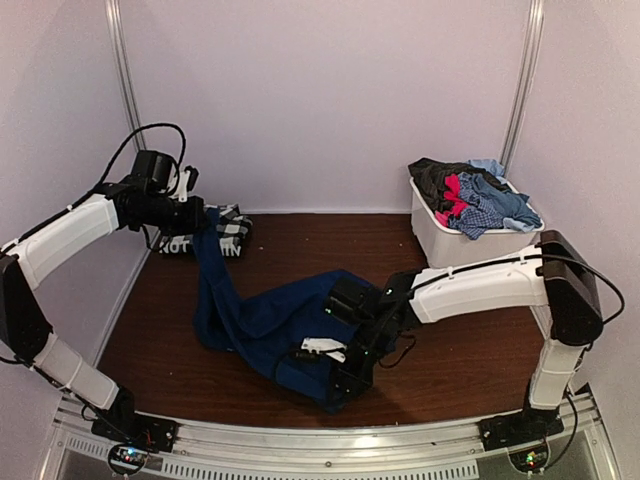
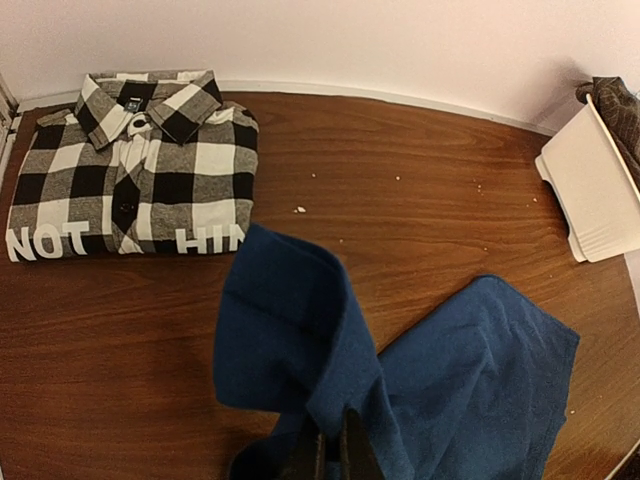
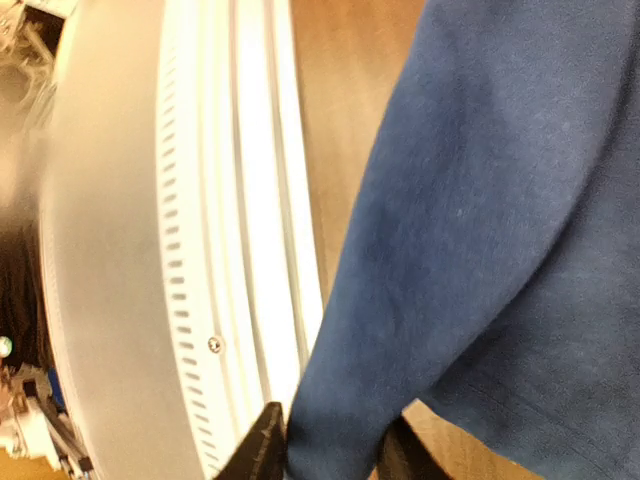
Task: Fold and stack the mixed laundry pile
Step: Flatten out the crumpled T-shirt at the center of the board.
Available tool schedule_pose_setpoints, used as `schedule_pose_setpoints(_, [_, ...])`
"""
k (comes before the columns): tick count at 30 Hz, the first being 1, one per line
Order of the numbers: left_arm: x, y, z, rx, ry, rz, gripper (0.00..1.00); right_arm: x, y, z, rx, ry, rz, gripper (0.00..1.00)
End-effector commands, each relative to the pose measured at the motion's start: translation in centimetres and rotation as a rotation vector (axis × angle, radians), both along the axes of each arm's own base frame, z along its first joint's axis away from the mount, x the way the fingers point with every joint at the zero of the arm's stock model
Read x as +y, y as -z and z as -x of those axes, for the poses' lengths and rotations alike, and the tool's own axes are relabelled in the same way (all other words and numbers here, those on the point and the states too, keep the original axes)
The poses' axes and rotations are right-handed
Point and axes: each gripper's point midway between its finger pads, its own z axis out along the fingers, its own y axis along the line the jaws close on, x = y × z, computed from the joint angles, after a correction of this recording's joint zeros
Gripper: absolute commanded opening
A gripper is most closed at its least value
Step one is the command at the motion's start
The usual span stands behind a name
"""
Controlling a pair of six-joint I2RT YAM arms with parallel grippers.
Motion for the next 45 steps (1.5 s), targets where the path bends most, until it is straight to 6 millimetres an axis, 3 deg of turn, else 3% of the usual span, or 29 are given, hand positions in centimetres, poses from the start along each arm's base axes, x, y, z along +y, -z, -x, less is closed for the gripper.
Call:
schedule_pose_setpoints(1, [-0.1,-0.2,-0.8,-0.029,0.017,0.003,0.00,-0.3,1.0,2.8,0.196,-0.075,0.013,0.37])
schedule_pose_setpoints(4, [-0.2,-0.3,-0.7,-0.028,0.024,0.006,0.00,-0.8,3.2,-0.5,0.117,0.045,0.067,0.48])
schedule_pose_setpoints(7, [-0.2,-0.3,-0.6,-0.028,0.027,-0.001,0.00,-0.4,2.1,-2.4,0.088,0.130,-0.004,0.55])
schedule_pose_setpoints(10, [-0.1,-0.3,-0.6,-0.027,0.027,-0.004,0.00,-0.1,1.9,-4.6,0.072,0.234,-0.035,0.55])
schedule_pose_setpoints(12, [-0.1,-0.1,-0.6,-0.022,0.023,-0.005,0.00,-0.7,3.9,-6.7,0.043,0.327,0.029,0.50])
schedule_pose_setpoints(17, [0.4,-0.2,-0.6,-0.028,-0.001,-0.017,0.00,-4.5,9.4,-11.6,-0.104,0.442,0.265,0.43])
schedule_pose_setpoints(19, [0.6,-0.2,-0.6,-0.031,-0.006,-0.023,0.00,-6.0,10.5,-13.7,-0.150,0.488,0.324,0.42])
schedule_pose_setpoints(24, [0.9,0.6,-0.4,-0.017,-0.014,-0.033,0.00,-10.3,10.9,-22.5,-0.366,0.665,0.457,0.41])
schedule_pose_setpoints(27, [0.7,1.1,-0.4,-0.005,-0.009,-0.031,0.00,-10.8,9.1,-25.5,-0.449,0.713,0.455,0.42])
schedule_pose_setpoints(30, [0.8,1.4,-0.4,-0.002,-0.010,-0.040,0.00,-9.8,5.3,-25.6,-0.483,0.701,0.357,0.45])
schedule_pose_setpoints(31, [0.8,1.5,-0.4,0.000,-0.009,-0.041,0.00,-9.0,2.7,-25.0,-0.499,0.686,0.283,0.45])
schedule_pose_setpoints(33, [0.8,1.7,-0.4,0.004,-0.007,-0.041,0.00,-7.6,0.0,-22.5,-0.496,0.604,0.160,0.46])
schedule_pose_setpoints(35, [0.6,1.8,-0.4,0.005,-0.001,-0.035,0.00,-6.8,-1.4,-19.7,-0.462,0.523,0.082,0.46])
schedule_pose_setpoints(39, [0.3,2.3,-0.5,0.013,0.010,-0.019,0.00,-6.2,-0.5,-15.1,-0.419,0.383,0.060,0.46])
schedule_pose_setpoints(45, [0.1,2.0,-0.6,0.009,0.015,-0.015,0.00,-5.7,3.4,-12.5,-0.407,0.307,0.147,0.43])
